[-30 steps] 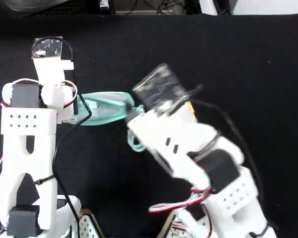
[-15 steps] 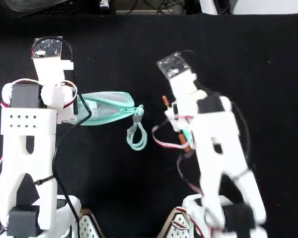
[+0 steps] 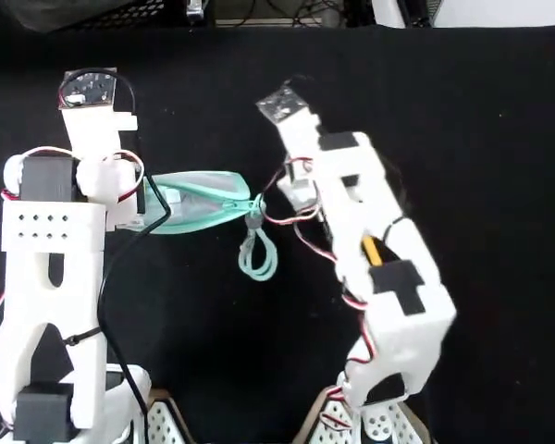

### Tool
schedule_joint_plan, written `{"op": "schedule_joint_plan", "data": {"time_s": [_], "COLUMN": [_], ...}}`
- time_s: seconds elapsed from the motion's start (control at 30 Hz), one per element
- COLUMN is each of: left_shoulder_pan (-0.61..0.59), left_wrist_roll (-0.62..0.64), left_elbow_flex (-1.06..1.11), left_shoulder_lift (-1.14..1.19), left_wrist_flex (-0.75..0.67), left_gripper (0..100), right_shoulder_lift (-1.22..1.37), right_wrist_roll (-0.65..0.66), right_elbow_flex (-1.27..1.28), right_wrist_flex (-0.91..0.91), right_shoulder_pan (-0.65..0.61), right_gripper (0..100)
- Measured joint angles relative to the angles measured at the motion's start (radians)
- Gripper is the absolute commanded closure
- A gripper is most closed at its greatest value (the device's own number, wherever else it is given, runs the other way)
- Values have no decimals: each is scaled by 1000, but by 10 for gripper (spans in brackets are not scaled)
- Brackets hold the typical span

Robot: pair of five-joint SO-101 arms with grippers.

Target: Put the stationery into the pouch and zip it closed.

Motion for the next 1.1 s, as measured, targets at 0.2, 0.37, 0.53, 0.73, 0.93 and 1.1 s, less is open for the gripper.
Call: {"op": "schedule_joint_plan", "data": {"time_s": [0.2, 0.37, 0.53, 0.73, 0.93, 1.1], "left_shoulder_pan": [0, 0, 0, 0, 0, 0], "left_wrist_roll": [0, 0, 0, 0, 0, 0], "left_elbow_flex": [0, 0, 0, 0, 0, 0], "left_shoulder_lift": [0, 0, 0, 0, 0, 0], "left_wrist_flex": [0, 0, 0, 0, 0, 0], "left_gripper": [968, 968, 967, 967, 967, 966], "right_shoulder_lift": [153, 261, 285, 288, 135, -176], "right_wrist_roll": [2, 8, 74, 81, 83, 81], "right_elbow_flex": [-129, -226, -293, -316, -252, -87], "right_wrist_flex": [-2, 11, 91, 166, 186, 186], "right_shoulder_pan": [-5, 23, 43, 52, 54, 54], "right_gripper": [807, 851, 985, 987, 987, 987]}}
